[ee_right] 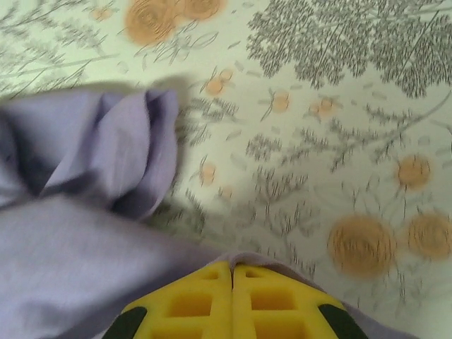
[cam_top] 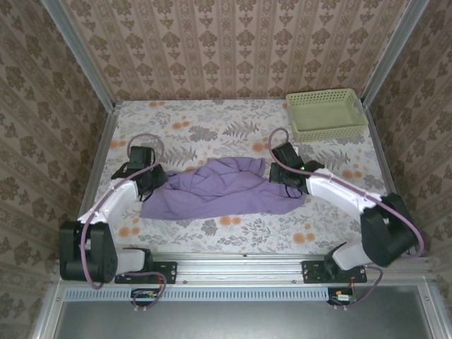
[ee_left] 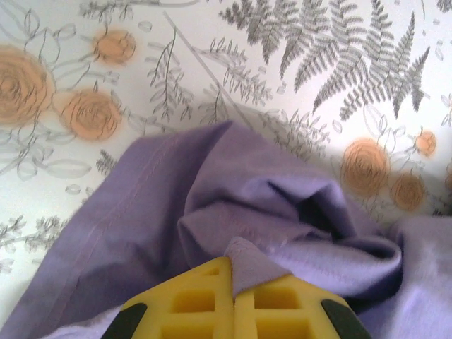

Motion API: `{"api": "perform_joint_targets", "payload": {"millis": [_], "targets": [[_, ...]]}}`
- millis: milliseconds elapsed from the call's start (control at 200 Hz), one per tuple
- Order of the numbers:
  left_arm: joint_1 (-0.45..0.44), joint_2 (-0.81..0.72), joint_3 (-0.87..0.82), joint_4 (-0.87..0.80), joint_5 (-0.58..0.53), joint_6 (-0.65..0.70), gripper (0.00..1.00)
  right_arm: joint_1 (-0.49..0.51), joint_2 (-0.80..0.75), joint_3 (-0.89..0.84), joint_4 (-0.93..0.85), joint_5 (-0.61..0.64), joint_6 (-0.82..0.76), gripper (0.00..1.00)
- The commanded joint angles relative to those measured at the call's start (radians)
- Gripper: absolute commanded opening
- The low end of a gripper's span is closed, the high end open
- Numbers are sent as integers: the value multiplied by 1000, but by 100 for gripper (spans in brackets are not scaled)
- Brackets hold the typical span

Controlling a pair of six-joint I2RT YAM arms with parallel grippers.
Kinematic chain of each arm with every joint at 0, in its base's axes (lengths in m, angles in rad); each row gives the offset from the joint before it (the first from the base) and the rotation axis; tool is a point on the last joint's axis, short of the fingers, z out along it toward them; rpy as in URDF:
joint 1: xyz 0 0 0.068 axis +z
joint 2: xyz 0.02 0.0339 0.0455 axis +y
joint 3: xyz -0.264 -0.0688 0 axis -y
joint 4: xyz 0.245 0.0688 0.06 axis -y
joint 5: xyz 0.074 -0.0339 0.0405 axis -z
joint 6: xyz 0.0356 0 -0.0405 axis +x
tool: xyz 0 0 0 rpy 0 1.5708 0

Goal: Fold the inside-out t-shirt

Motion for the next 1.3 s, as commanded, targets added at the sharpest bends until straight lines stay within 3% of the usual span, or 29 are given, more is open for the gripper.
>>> {"api": "perform_joint_targets", "payload": {"millis": [0,50,125,255,370,505,785,1110,1295], "targets": [[28,80,73,10,38,38,1,-32,94,73,10,64,-134,25],[37,114,94,9,71,41,2,-44,104,93,-7,95,-172,37],[37,147,114,4,88,39,3,-53,62,85,-24,59,-209,45],[37,155,108,9,78,26,6,-42,-72,-5,-24,-100,-154,50],[38,159,107,2,57,26,7,-5,-171,-130,20,-197,-52,49],[37,161,100,15,64,22,7,32,-186,-203,56,-208,-5,46],[32,159,87,22,66,11,7,38,1,-152,91,-212,-23,42],[26,153,78,17,60,14,7,47,163,-47,121,-233,-37,49],[24,151,77,16,59,14,7,62,177,-23,112,-219,-46,34]]}}
